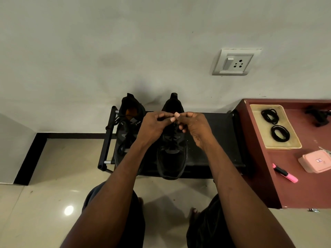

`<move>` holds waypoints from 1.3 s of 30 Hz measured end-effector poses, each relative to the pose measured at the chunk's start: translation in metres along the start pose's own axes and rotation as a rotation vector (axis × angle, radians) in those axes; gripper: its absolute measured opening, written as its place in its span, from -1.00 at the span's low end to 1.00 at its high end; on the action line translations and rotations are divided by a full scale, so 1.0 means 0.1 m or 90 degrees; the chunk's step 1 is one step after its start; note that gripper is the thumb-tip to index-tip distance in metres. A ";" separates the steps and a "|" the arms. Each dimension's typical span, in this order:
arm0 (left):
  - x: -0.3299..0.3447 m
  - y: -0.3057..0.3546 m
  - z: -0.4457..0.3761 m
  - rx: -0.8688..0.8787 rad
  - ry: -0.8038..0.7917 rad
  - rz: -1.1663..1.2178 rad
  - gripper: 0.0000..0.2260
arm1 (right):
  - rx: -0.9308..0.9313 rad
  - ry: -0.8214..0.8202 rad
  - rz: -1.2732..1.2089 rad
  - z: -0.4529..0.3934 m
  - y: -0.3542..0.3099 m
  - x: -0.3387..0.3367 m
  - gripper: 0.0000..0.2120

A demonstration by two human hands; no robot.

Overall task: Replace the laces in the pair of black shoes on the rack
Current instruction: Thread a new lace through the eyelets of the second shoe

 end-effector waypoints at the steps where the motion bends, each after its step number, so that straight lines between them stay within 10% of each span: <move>1: 0.01 0.00 0.00 0.007 0.017 -0.002 -0.87 | 0.002 -0.003 -0.005 0.00 0.00 0.01 -0.83; 7: 0.08 -0.09 -0.16 0.026 0.138 -0.223 -0.90 | 0.010 0.115 0.074 -0.04 0.07 -0.08 -0.69; 14: 0.22 -0.15 -0.37 0.097 0.037 -0.407 -0.92 | -0.009 0.063 0.440 -0.06 0.30 -0.03 -0.57; 39: 0.38 -0.26 -0.42 -0.207 -0.072 -0.175 -0.86 | -0.094 0.043 0.509 -0.08 0.29 -0.12 -0.42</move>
Point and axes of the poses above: each hand's wrist, its own z-axis away from the middle knuckle, its own x-axis out of the palm, y = z × x, the point moved 3 cm from there along -z, towards the middle knuckle, and after that the axes turned 12 degrees about -z, right-handed, at the moved point
